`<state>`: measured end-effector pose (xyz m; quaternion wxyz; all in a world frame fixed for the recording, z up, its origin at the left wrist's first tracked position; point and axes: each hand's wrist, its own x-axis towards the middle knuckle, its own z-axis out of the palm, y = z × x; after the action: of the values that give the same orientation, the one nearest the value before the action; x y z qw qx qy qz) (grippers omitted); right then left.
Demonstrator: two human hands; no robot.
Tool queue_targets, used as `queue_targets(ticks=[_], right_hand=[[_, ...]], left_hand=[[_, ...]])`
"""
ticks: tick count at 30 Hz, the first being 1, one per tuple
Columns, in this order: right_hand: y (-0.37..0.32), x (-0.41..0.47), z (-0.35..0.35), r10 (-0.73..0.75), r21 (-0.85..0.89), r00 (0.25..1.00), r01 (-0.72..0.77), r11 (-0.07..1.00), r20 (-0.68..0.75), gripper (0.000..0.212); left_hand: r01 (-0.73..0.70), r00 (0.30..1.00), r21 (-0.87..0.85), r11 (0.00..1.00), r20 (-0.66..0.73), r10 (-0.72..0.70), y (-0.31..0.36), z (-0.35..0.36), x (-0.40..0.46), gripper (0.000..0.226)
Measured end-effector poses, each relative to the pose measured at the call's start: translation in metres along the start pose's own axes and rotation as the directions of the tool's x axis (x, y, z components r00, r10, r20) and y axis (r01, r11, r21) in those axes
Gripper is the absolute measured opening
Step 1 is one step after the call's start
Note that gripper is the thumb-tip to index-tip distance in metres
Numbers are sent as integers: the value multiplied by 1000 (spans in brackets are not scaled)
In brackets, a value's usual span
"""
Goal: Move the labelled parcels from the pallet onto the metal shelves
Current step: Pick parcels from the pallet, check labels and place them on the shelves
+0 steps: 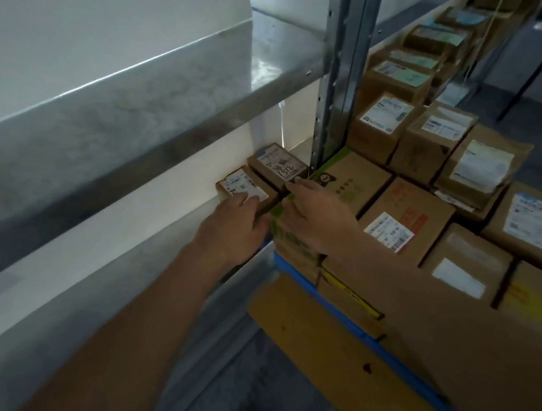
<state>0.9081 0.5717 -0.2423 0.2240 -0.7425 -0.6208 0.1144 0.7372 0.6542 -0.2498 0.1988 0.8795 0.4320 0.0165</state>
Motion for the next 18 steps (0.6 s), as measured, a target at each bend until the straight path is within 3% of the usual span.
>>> queue_targets(ticks=[6, 10, 12, 18], right_hand=[[-17, 24, 24, -1, -48, 1000, 0, 999, -19, 39], [-26, 42, 33, 42, -59, 999, -42, 997, -14, 40], [-26, 52, 38, 51, -68, 999, -50, 996, 11, 39], [-11, 92, 57, 71, -76, 991, -63, 995, 116, 30]], left_hand=[[-74, 997, 0, 997, 2, 74, -35, 1, 17, 54], [-81, 996, -31, 996, 27, 82, -50, 1, 29, 62], [-75, 997, -49, 996, 30, 77, -56, 1, 35, 70], [-54, 998, -62, 997, 37, 56, -70, 15, 62, 63]])
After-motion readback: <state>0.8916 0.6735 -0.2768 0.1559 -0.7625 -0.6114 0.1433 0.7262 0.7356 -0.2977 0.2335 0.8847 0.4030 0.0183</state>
